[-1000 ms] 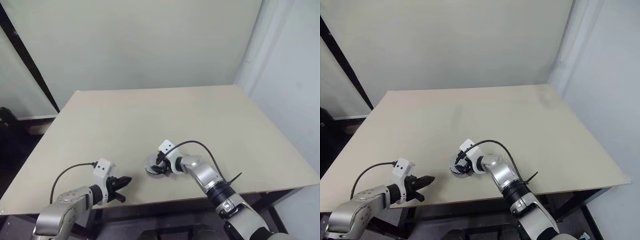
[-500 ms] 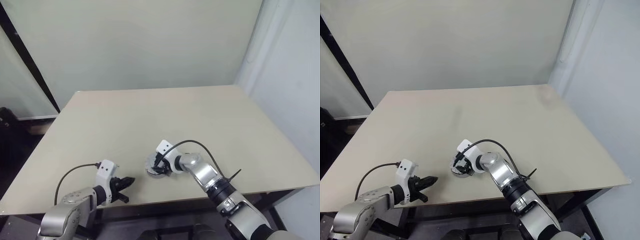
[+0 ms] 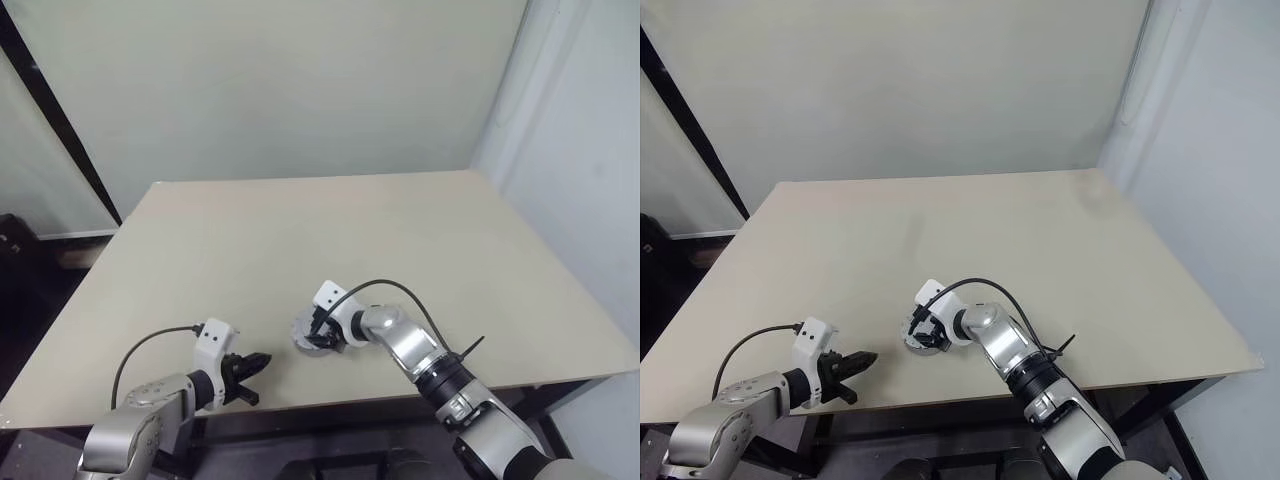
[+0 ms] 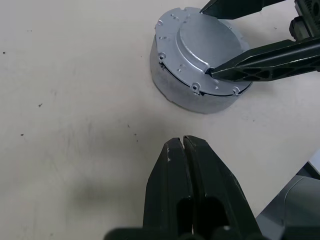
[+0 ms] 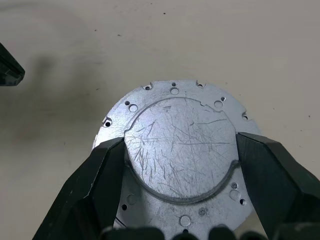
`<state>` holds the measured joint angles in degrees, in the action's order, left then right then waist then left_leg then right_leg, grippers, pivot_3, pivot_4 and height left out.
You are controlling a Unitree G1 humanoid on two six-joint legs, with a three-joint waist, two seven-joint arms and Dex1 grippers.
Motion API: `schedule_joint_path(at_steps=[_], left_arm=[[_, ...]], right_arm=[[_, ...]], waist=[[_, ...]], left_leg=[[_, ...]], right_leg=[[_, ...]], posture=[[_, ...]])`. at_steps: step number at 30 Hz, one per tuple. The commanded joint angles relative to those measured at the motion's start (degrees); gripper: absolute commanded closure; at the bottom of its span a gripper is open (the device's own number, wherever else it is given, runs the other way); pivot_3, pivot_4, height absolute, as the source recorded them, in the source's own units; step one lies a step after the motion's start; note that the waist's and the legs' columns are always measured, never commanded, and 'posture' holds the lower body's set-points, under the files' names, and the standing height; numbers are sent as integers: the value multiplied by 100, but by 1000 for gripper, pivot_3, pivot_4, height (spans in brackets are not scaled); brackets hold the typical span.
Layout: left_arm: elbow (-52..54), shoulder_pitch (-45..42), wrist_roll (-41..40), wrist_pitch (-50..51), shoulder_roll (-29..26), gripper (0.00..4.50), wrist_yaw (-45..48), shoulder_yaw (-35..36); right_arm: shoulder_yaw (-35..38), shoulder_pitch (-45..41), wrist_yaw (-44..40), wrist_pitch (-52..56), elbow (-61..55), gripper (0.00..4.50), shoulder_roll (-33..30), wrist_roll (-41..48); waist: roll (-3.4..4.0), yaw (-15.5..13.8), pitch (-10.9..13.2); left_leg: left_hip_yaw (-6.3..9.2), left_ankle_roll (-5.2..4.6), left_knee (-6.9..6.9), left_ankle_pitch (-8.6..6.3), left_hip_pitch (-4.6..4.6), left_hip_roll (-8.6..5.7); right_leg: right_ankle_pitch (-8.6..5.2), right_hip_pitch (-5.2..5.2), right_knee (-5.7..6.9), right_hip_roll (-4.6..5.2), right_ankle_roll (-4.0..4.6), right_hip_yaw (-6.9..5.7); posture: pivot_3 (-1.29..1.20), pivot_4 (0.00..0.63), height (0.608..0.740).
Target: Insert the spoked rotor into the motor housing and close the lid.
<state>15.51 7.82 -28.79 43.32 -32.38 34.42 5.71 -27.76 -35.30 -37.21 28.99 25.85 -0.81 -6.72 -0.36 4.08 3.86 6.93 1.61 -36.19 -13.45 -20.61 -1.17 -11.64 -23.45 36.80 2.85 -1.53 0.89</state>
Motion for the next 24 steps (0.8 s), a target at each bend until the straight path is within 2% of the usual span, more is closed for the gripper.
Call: schedule_joint_path(at_steps=[1, 24], left_arm=[[105, -120, 42, -76, -68, 4500, 52, 23], [80, -259, 118, -9, -140, 4500, 176, -77]], right_arm=[[-99, -12, -140, 61, 182, 1238, -151, -124], [-357, -104, -689, 20, 474, 1238, -337, -130]], waist=[[1, 0, -1], [22, -5, -18]], left_leg=[[0, 0, 0, 0, 0, 0], [2, -1, 3, -1, 1, -6]], right_leg=[[0, 0, 0, 0, 0, 0], [0, 3, -1, 2, -1, 1]], posture=[[0, 0, 740], [0, 0, 740]])
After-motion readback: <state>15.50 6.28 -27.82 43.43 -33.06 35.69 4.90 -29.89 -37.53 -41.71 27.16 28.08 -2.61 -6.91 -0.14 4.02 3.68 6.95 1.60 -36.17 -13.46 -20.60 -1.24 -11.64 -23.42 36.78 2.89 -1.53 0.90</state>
